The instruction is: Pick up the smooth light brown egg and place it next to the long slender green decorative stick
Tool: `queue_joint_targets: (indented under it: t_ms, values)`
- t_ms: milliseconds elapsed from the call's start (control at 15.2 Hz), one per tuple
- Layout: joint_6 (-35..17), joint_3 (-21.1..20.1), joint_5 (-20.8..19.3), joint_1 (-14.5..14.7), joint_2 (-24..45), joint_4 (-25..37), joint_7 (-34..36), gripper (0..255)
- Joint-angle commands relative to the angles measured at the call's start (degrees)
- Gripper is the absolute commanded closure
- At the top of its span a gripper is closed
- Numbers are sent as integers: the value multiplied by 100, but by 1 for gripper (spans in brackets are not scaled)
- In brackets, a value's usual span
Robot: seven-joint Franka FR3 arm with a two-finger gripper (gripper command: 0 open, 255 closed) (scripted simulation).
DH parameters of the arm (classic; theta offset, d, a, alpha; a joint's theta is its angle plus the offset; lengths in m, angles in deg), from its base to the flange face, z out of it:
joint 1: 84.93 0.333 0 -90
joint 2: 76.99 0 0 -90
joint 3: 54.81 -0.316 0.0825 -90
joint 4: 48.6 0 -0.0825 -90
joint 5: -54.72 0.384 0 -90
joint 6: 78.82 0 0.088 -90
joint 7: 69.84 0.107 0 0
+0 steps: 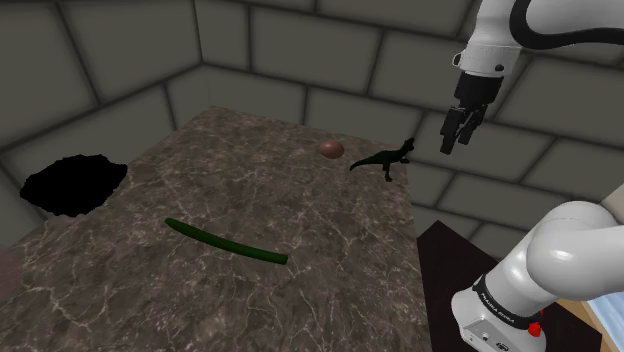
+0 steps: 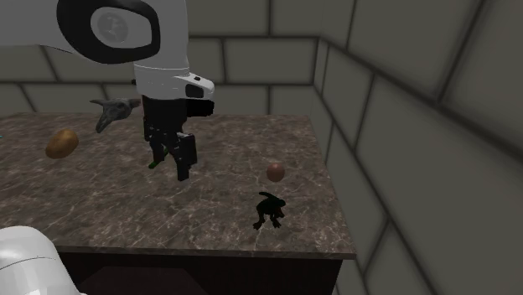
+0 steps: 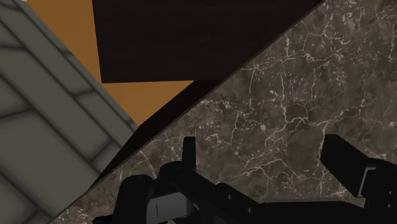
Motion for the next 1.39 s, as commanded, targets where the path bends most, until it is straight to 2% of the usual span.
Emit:
queue_joint_targets:
  t_ms: [0, 660, 1320]
  values:
    - [0, 0, 0, 0, 0, 0, 0, 0]
    - [-1737, 375, 2, 72, 1920, 406, -722, 0]
    - [-2843, 602, 361, 162, 4058, 1619, -1505, 0]
